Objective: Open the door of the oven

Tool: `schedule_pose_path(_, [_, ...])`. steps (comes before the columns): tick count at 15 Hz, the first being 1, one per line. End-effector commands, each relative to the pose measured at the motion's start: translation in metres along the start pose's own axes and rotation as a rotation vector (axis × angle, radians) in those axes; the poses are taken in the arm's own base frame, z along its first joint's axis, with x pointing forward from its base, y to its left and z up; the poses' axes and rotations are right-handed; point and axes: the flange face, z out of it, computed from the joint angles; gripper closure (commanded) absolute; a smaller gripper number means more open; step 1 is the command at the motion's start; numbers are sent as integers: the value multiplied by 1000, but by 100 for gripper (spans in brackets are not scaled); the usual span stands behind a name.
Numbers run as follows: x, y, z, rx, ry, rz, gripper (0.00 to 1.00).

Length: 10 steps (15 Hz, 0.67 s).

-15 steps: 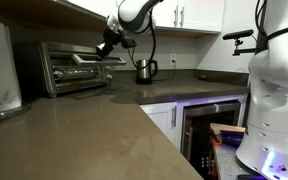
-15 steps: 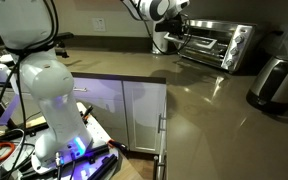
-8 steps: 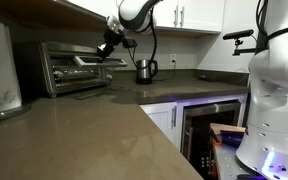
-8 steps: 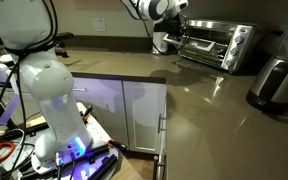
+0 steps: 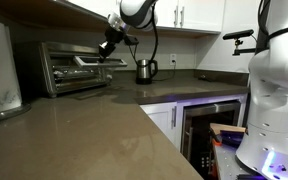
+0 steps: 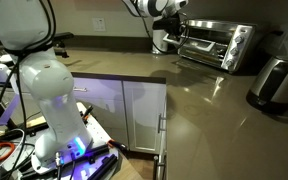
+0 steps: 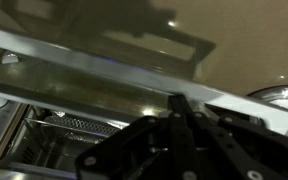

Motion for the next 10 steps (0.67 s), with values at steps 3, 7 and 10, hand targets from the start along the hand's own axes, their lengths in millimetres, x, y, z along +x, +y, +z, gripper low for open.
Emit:
schedule_pose_path(3, [-9, -2, -5, 4, -47, -12, 100])
schedule_pose_path(7, [-12, -8, 2, 15, -63, -13, 100])
schedule_pose_path(10, [-18, -13, 8, 24, -77, -17, 100])
